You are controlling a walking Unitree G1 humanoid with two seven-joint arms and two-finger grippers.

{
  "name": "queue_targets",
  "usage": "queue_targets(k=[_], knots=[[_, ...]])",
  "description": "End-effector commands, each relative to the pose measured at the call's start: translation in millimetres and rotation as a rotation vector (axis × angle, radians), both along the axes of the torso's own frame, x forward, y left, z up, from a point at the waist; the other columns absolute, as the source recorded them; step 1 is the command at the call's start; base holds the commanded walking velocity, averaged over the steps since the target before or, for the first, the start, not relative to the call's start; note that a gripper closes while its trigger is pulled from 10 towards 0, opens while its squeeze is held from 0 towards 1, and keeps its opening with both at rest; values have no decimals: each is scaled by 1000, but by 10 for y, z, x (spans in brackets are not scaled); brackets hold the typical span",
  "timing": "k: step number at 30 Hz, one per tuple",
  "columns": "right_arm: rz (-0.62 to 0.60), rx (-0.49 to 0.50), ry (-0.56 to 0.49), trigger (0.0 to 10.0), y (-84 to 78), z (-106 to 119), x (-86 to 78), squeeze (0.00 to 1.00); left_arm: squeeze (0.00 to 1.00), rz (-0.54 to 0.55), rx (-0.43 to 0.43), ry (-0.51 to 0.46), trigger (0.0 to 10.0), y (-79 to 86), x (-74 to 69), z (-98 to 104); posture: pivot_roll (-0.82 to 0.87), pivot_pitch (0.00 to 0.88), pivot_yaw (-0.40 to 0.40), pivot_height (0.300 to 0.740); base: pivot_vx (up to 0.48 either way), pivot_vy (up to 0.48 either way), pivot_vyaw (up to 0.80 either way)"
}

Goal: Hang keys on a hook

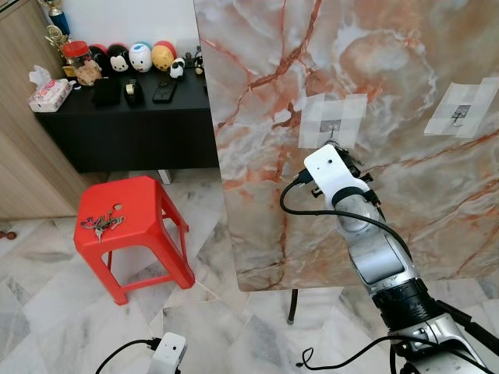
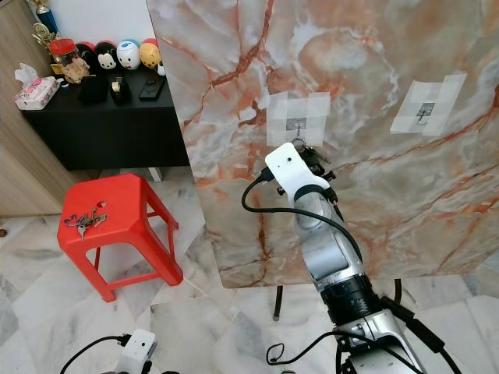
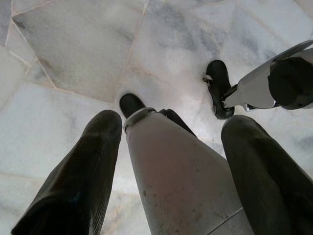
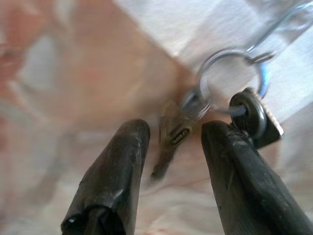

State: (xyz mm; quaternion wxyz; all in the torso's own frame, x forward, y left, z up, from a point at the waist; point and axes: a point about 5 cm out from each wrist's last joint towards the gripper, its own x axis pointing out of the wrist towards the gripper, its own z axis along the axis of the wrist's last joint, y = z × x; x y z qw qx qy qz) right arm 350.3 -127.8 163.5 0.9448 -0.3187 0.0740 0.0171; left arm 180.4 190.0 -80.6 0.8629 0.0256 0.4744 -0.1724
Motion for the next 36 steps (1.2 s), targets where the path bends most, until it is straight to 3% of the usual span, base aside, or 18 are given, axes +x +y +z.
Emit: queue_targets(k=[1,3,9,13,17,19,20,23,24,27,30,32,33,36], knots=[[67,97,36,10000,39,-21,-103,0,0,-22,11,13,10000,14,-41,-17,-175,101,22,727,0,0,0],[100,165,84,10000,59,-71,-180,0,0,-21,11,14,10000,15,-41,-17,-180,100,22,727,0,0,0],[97,145,173,10000,-104,-253,-445,0,0,-28,10,16,10000,15,-37,-14,-191,101,25,727,0,0,0],[42,166,270,10000,-319,-535,-672,0,0,-34,12,14,10000,16,-29,-10,-195,98,25,727,0,0,0],[3,177,288,10000,-418,-653,-716,0,0,-34,14,14,10000,20,-24,-8,-196,95,28,727,0,0,0],[-64,267,313,10000,-491,-759,-740,0,0,-35,15,13,10000,21,-23,-7,-198,92,30,727,0,0,0],[-111,350,349,10000,-546,-968,-756,0,0,-37,21,12,10000,23,-21,-7,-195,89,31,727,0,0,0],[-166,446,395,10000,-587,-1189,-799,0,0,-32,27,8,10000,29,-20,-6,-194,86,30,727,0,0,0],[-203,492,440,10000,-612,-1388,-851,0,0,-25,34,3,10000,38,-19,-6,-199,81,30,727,0,0,0],[-263,492,526,10000,-660,-1721,-975,0,0,-19,45,-2,10000,48,-20,-6,-199,74,31,727,0,0,0],[-358,574,626,10000,-671,-2031,-1176,0,0,-1,61,-11,10000,61,-20,-8,-196,67,34,727,0,0,0],[-365,553,710,10000,-634,-2219,-1361,0,0,12,68,-20,10000,63,-19,-8,-188,62,30,727,0,0,0],[-365,553,710,10000,-634,-2219,-1361,0,0,12,68,-20,10000,63,-19,-8,-188,62,30,727,0,0,0],[-420,548,866,10000,-645,-2515,-1813,0,0,21,85,-19,10000,75,-35,-17,-196,39,34,727,0,0,0]])
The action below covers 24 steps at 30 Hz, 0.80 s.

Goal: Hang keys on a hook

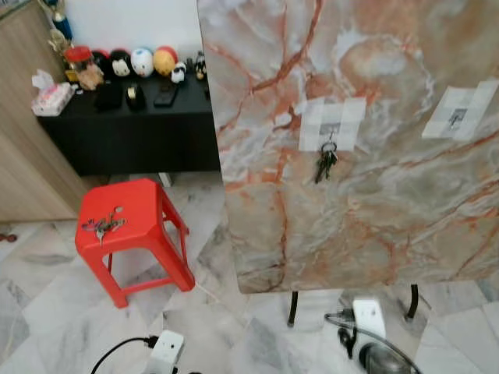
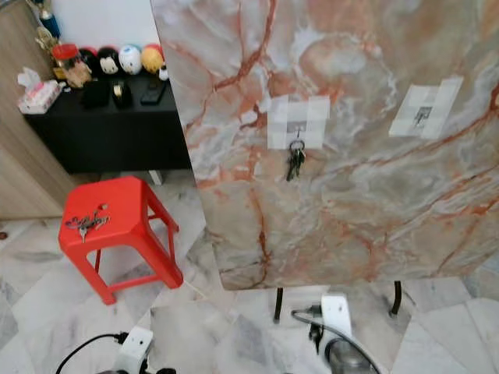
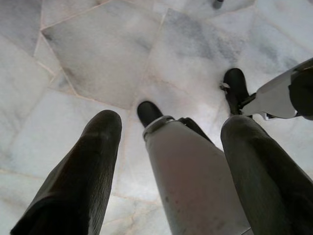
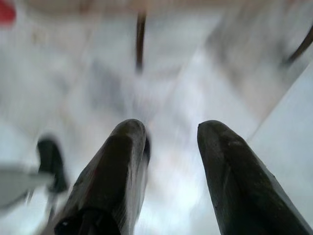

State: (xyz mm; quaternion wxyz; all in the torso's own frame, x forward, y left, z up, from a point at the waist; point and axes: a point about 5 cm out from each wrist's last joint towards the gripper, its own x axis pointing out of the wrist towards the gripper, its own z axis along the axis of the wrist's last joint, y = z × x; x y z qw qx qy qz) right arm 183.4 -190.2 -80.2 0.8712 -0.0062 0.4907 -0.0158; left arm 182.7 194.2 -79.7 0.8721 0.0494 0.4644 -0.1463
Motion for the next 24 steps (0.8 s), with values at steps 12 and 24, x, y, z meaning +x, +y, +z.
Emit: queue_targets(k=[12,24], knots=[[-141,-11,112,10000,-29,-216,-429,0,0,6,39,53,10000,29,-123,-64,-190,0,40,727,-104,66,0],[-112,-14,80,10000,-20,-186,-333,0,0,12,43,60,10000,25,-139,-73,-182,0,31,727,0,480,0]])
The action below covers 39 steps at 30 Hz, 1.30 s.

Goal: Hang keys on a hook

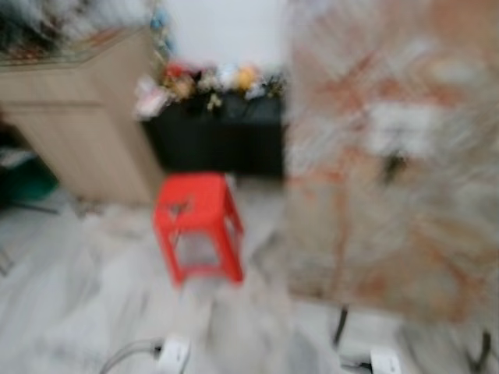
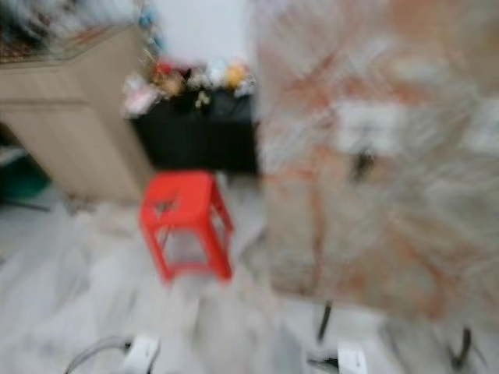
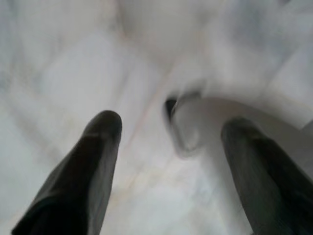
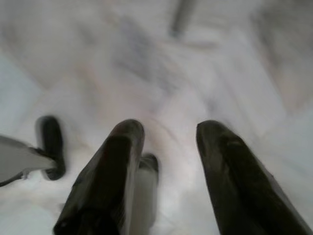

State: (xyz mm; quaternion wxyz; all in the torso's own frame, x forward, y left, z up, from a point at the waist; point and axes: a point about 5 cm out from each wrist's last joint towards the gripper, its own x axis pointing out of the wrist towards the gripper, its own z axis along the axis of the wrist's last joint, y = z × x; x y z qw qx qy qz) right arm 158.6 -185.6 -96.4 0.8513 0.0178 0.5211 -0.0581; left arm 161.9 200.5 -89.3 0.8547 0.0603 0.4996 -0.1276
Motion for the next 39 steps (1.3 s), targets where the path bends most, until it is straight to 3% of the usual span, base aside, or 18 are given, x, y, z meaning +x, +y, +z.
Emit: queue_targets(k=[1,13,39], knots=[[-15,-14,9,10000,-65,-24,-87,0,0,-9,-5,-11,10000,-38,68,22,-182,0,31,727,0,480,0],[-22,-18,49,10000,-72,-80,-245,0,0,-7,-1,-9,10000,-33,58,18,-177,0,34,727,0,480,0],[-9,-26,31,10000,-76,-72,-225,0,0,-16,-2,-2,10000,-50,23,1,-185,0,39,727,0,480,0]])
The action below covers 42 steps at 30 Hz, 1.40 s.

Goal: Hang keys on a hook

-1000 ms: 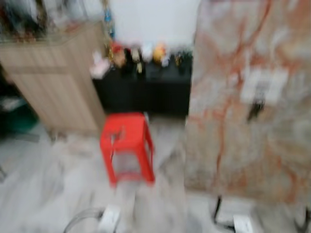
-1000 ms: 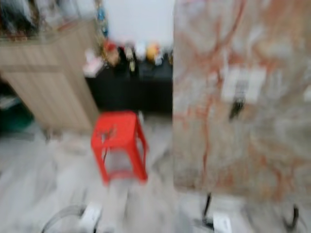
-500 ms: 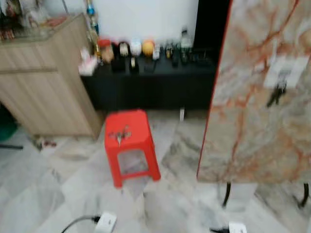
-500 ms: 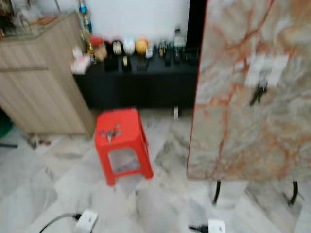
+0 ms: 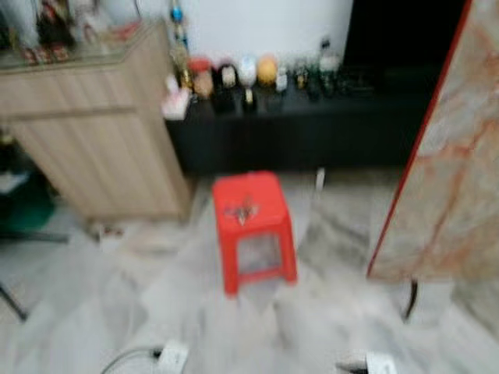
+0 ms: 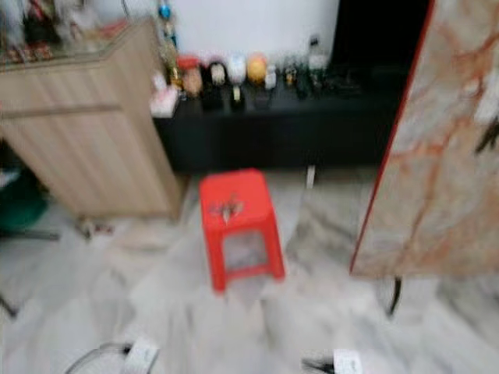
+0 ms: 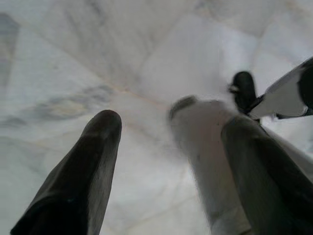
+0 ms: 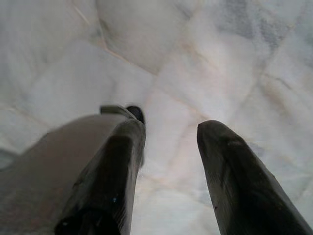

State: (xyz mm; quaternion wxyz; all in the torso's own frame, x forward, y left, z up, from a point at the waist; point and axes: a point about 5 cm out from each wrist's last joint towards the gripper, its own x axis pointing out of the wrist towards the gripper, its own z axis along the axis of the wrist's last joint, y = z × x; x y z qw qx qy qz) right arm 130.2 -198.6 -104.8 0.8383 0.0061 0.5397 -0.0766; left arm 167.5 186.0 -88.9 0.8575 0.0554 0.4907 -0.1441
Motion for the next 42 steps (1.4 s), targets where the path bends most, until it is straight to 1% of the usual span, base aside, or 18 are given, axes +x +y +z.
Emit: queue_targets(k=[1,3,9,15,19,32,37,42], knots=[[11,11,-17,10000,55,13,60,0,0,7,26,12,10000,95,-31,-3,-185,0,39,727,0,480,0],[13,10,-18,10000,54,14,65,0,0,4,29,11,10000,97,-28,-1,-184,0,40,727,0,427,0],[17,8,-25,10000,55,23,89,0,0,-11,63,1,10000,113,1,10,-180,0,38,727,0,0,0],[15,2,-33,10000,47,31,107,0,0,18,64,-4,10000,123,13,15,-174,0,28,727,0,0,0],[10,-1,-31,10000,41,31,105,0,0,35,48,-13,10000,118,19,19,-173,0,26,727,0,0,0],[16,5,-29,10000,44,29,101,0,0,52,54,-22,10000,127,41,29,-170,0,20,727,320,0,0],[48,-14,-30,10000,29,34,109,0,0,49,47,-21,10000,122,44,30,-169,0,19,727,340,0,0],[41,-9,-34,10000,29,34,109,0,0,48,43,-20,10000,118,47,31,-168,4,19,727,341,0,378]])
